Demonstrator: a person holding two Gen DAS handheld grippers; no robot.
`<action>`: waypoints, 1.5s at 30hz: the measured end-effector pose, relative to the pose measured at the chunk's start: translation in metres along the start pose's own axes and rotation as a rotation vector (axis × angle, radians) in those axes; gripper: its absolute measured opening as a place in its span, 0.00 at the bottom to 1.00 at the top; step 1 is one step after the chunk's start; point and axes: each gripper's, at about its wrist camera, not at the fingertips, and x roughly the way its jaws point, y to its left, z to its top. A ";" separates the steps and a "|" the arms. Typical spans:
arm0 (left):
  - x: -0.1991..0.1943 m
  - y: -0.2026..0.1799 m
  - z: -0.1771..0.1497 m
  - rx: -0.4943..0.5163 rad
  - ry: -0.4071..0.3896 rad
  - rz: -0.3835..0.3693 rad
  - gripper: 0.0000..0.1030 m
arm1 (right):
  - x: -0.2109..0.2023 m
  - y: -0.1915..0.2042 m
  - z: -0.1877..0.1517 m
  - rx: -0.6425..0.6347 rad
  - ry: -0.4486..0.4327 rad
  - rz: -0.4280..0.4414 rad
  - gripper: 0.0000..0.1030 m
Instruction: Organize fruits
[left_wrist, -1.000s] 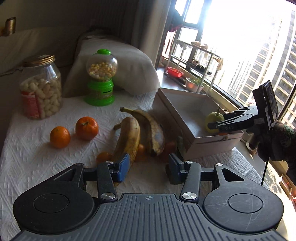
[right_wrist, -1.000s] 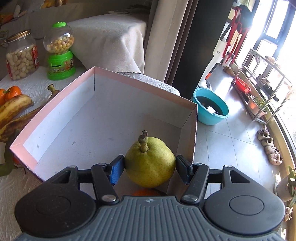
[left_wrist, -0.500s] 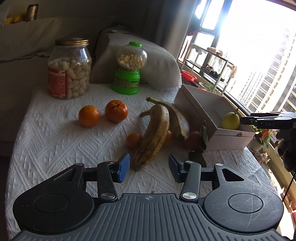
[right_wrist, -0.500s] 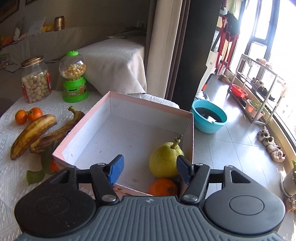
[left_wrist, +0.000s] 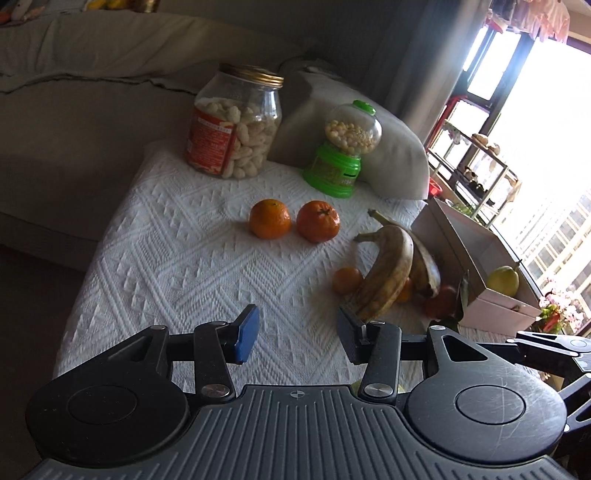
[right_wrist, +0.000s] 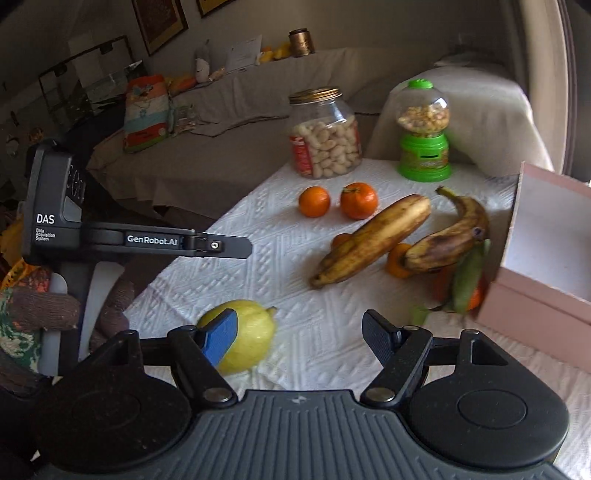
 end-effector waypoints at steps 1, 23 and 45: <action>-0.001 0.002 -0.001 -0.004 0.005 0.001 0.49 | 0.008 0.002 0.002 0.022 0.004 0.031 0.73; 0.011 -0.001 -0.015 0.009 0.043 -0.032 0.49 | 0.009 -0.011 -0.026 0.033 0.009 -0.021 0.60; 0.076 -0.107 0.037 0.367 0.000 -0.109 0.47 | -0.039 -0.083 -0.080 0.155 -0.192 -0.329 0.73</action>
